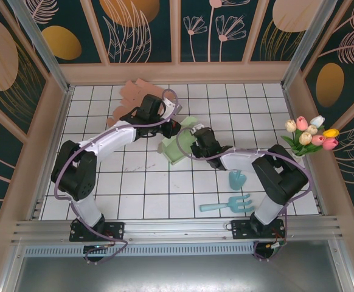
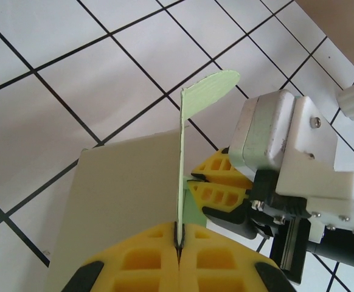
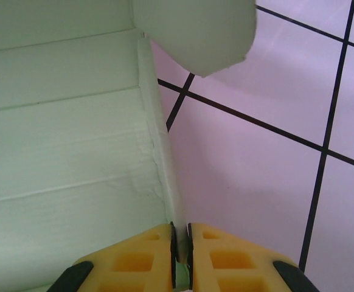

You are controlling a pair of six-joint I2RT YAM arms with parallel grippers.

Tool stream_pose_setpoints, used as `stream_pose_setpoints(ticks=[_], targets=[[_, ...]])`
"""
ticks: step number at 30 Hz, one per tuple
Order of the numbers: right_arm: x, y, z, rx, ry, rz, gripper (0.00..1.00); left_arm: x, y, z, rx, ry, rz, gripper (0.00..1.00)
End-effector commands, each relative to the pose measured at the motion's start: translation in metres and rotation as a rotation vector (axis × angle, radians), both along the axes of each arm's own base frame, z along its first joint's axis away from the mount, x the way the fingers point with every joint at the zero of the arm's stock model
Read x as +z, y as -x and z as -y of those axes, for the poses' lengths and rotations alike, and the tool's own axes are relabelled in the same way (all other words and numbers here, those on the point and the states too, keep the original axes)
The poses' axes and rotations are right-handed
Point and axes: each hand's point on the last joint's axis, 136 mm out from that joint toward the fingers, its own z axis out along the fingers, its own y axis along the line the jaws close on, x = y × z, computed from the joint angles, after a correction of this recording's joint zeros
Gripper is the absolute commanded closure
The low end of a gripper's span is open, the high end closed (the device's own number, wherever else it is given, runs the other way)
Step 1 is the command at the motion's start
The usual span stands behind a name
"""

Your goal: Fold the paper box

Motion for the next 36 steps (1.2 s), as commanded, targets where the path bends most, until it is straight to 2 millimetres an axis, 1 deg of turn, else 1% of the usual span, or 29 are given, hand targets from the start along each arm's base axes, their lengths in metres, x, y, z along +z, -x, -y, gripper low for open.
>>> stream_pose_setpoints(ticks=[1, 2, 3, 4, 6, 8, 11, 13, 16, 19, 21, 22, 23, 24, 26, 30, 33, 36], targets=[[0.006, 0.005, 0.002, 0.036, 0.097, 0.018, 0.86, -0.008, -0.015, -0.015, 0.069, -0.045, 0.012, 1.0], [0.006, 0.006, 0.003, 0.045, 0.122, 0.023, 0.86, -0.011, -0.02, -0.02, 0.096, -0.058, 0.005, 0.99], [0.004, 0.007, 0.003, 0.055, 0.145, 0.026, 0.86, -0.012, -0.025, -0.025, 0.125, -0.069, 0.003, 0.94], [0.002, 0.008, 0.004, 0.065, 0.173, 0.028, 0.86, -0.014, -0.03, -0.031, 0.152, -0.077, -0.007, 0.93], [-0.005, 0.01, 0.006, 0.081, 0.229, 0.035, 0.86, -0.019, -0.038, -0.04, 0.191, -0.089, -0.024, 0.92], [-0.015, 0.013, 0.01, 0.102, 0.285, 0.024, 0.86, -0.025, -0.042, -0.047, 0.212, -0.095, -0.04, 0.91], [-0.032, 0.013, 0.018, 0.103, 0.365, -0.002, 0.86, -0.028, -0.041, -0.047, 0.203, -0.084, -0.055, 0.88], [-0.038, 0.012, 0.02, 0.103, 0.391, -0.015, 0.86, -0.029, -0.039, -0.046, 0.188, -0.077, -0.062, 0.86], [-0.036, 0.012, 0.016, 0.101, 0.359, -0.014, 0.86, -0.03, -0.035, -0.042, 0.155, -0.07, -0.07, 0.84], [-0.02, 0.013, 0.004, 0.12, 0.265, 0.001, 0.84, -0.032, -0.025, -0.038, 0.102, -0.062, -0.083, 0.83], [-0.006, 0.014, -0.003, 0.131, 0.2, 0.014, 0.79, -0.036, -0.019, -0.038, 0.072, -0.069, -0.091, 0.83], [0.002, 0.013, -0.006, 0.136, 0.167, 0.017, 0.74, -0.038, -0.015, -0.038, 0.051, -0.071, -0.101, 0.83], [0.009, 0.013, -0.009, 0.141, 0.138, 0.018, 0.64, -0.041, -0.01, -0.038, 0.032, -0.074, -0.109, 0.84], [0.015, 0.013, -0.012, 0.146, 0.118, 0.02, 0.58, -0.043, -0.006, -0.038, 0.017, -0.076, -0.117, 0.84], [0.029, 0.009, -0.016, 0.145, 0.083, 0.028, 0.5, -0.046, 0.002, -0.038, -0.017, -0.073, -0.125, 0.84], [0.047, 0.007, -0.024, 0.169, 0.023, 0.003, 0.49, -0.044, 0.008, -0.035, -0.042, -0.048, -0.13, 0.83], [0.07, 0.004, -0.024, 0.185, -0.055, 0.01, 0.48, -0.039, 0.012, -0.03, -0.07, -0.018, -0.139, 0.84], [0.1, -0.003, -0.018, 0.188, -0.125, 0.054, 0.48, -0.03, 0.013, -0.029, -0.073, 0.0, -0.124, 0.82]])
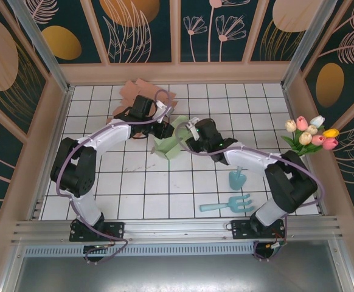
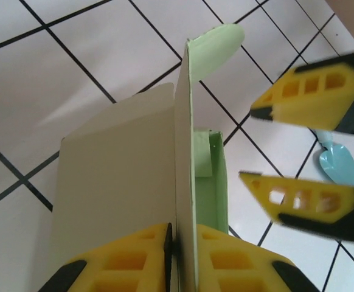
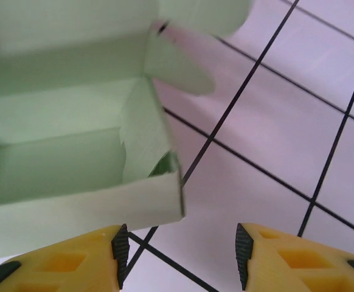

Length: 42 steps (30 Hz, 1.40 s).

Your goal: Fold the paper box

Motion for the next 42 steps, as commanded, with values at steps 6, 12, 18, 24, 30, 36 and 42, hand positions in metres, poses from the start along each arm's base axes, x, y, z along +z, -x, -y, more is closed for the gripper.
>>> stream_pose_setpoints(ticks=[6, 12, 18, 24, 30, 36, 42], targets=[[0.076, -0.005, 0.009, 0.036, -0.162, 0.06, 0.47, 0.025, 0.013, 0.003, -0.032, 0.059, 0.007, 0.8], [0.067, -0.011, 0.019, 0.047, -0.142, 0.042, 0.47, 0.052, 0.016, 0.006, -0.028, 0.119, 0.018, 0.79], [0.033, -0.013, 0.01, 0.125, -0.096, -0.043, 0.47, 0.067, 0.021, 0.006, -0.024, 0.151, 0.028, 0.78], [-0.001, -0.01, -0.003, 0.201, -0.114, -0.144, 0.48, 0.081, 0.017, 0.01, 0.001, 0.221, 0.033, 0.79], [-0.02, -0.014, -0.007, 0.177, -0.133, -0.187, 0.48, 0.068, 0.0, 0.001, 0.098, 0.141, 0.04, 0.61], [-0.027, -0.025, -0.005, 0.11, -0.145, -0.198, 0.49, 0.075, -0.012, -0.038, 0.336, 0.069, 0.147, 0.46], [-0.032, -0.032, -0.004, 0.057, -0.167, -0.207, 0.49, 0.067, 0.027, -0.1, 0.646, 0.126, 0.174, 0.35]])
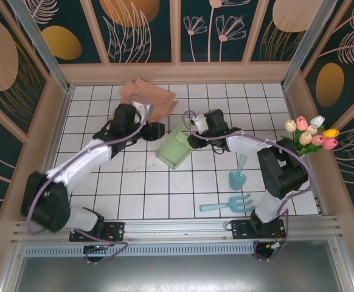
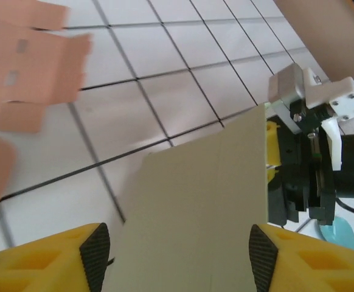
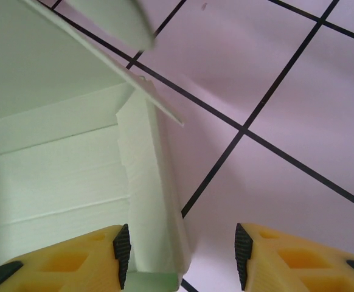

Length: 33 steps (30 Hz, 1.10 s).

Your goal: Fold the paper box

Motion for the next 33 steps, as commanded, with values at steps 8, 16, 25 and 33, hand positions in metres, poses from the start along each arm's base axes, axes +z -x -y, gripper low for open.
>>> stream_pose_setpoints(ticks=[8, 16, 25, 33], targets=[[0.002, -0.019, -0.004, -0.093, -0.07, -0.003, 0.5, -0.031, 0.085, -0.041, 0.212, 0.176, 0.209, 0.19], [-0.002, -0.021, -0.006, -0.099, -0.076, -0.014, 0.5, -0.042, 0.092, -0.025, 0.171, 0.083, 0.416, 0.02], [-0.003, -0.02, -0.005, -0.094, -0.062, -0.019, 0.5, -0.033, 0.071, 0.011, 0.062, -0.037, 0.534, 0.06], [-0.005, -0.019, -0.006, -0.098, -0.071, -0.033, 0.51, -0.042, 0.045, 0.024, 0.078, -0.174, 0.573, 0.12]])
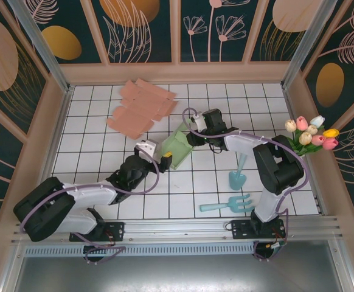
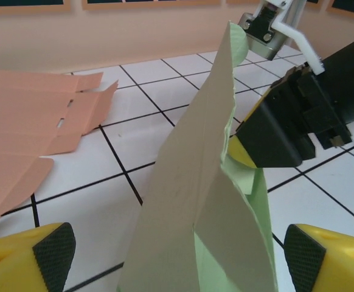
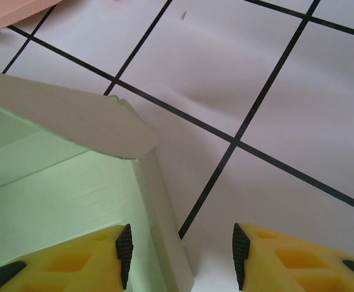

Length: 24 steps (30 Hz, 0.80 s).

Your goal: Fold the paper box

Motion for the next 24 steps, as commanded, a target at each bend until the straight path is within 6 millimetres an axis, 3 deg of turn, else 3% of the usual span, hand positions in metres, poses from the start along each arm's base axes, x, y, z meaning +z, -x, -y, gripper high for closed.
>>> stream_pose_setpoints(ticks=[1, 4, 8, 15, 24], targets=[[0.001, -0.005, -0.003, -0.011, -0.021, -0.008, 0.51, 0.016, -0.016, 0.006, 0.029, -0.046, 0.086, 0.13], [0.001, -0.005, -0.003, -0.005, -0.017, -0.007, 0.51, 0.015, -0.02, 0.018, -0.006, -0.073, 0.085, 0.23], [0.002, -0.003, -0.003, 0.009, -0.015, -0.005, 0.51, 0.01, -0.027, 0.03, -0.026, -0.099, 0.072, 0.59], [0.012, 0.008, -0.009, 0.083, -0.021, 0.026, 0.51, 0.003, -0.03, 0.039, -0.051, -0.104, 0.029, 1.0], [0.02, 0.026, -0.012, 0.23, 0.013, 0.076, 0.51, 0.037, -0.002, 0.049, -0.185, 0.069, 0.019, 1.0]])
